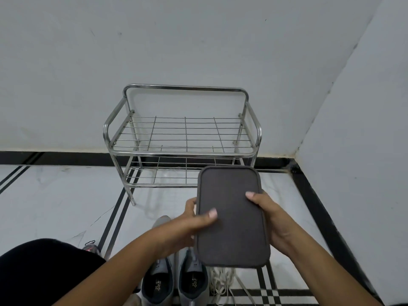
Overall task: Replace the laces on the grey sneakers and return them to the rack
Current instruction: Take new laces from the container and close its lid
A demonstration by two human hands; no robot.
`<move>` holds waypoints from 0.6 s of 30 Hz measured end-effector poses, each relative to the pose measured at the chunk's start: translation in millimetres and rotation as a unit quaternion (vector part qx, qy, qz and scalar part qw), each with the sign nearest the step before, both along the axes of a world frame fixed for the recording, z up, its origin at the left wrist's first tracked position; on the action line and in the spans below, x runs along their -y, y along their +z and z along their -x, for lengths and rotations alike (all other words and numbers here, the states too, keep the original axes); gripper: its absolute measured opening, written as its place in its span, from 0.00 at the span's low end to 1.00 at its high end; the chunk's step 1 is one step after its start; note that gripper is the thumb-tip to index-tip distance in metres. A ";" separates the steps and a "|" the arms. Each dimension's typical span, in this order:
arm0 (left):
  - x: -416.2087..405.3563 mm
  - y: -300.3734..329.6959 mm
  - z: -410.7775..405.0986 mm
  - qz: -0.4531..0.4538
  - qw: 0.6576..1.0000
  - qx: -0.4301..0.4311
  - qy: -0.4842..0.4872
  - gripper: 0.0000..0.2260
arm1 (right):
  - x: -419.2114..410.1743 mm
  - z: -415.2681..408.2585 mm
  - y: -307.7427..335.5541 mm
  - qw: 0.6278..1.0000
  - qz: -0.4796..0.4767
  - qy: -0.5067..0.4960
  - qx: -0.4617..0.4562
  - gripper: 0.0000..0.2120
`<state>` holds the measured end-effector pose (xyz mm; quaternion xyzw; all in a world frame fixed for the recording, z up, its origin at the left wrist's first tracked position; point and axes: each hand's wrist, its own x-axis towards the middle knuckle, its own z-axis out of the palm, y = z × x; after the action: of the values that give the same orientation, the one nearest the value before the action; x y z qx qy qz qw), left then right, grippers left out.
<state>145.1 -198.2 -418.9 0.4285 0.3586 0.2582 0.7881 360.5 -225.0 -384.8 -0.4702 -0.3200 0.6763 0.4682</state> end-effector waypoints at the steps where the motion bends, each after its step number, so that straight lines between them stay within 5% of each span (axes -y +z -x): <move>1: -3.6 0.9 0.2 0.012 0.999 0.016 0.046 0.42 | 1.3 1.1 -2.0 0.999 -0.004 0.035 0.023 0.27; 5: -4.9 16.8 4.3 0.035 0.994 0.038 0.098 0.30 | 3.4 12.1 -6.8 0.992 0.021 0.113 0.054 0.32; 14: 6.2 10.9 -13.9 0.005 0.989 0.067 0.135 0.24 | 5.9 38.7 -1.9 0.998 0.027 -0.023 -0.048 0.21; 18: 7.3 11.5 -14.9 0.024 0.985 0.056 0.162 0.23 | 5.6 37.0 -0.5 0.998 0.046 -0.001 -0.039 0.20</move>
<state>160.1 -205.5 -407.5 0.3310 0.3848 0.3970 0.7647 323.4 -230.6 -385.2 -0.4646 -0.2694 0.7080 0.4586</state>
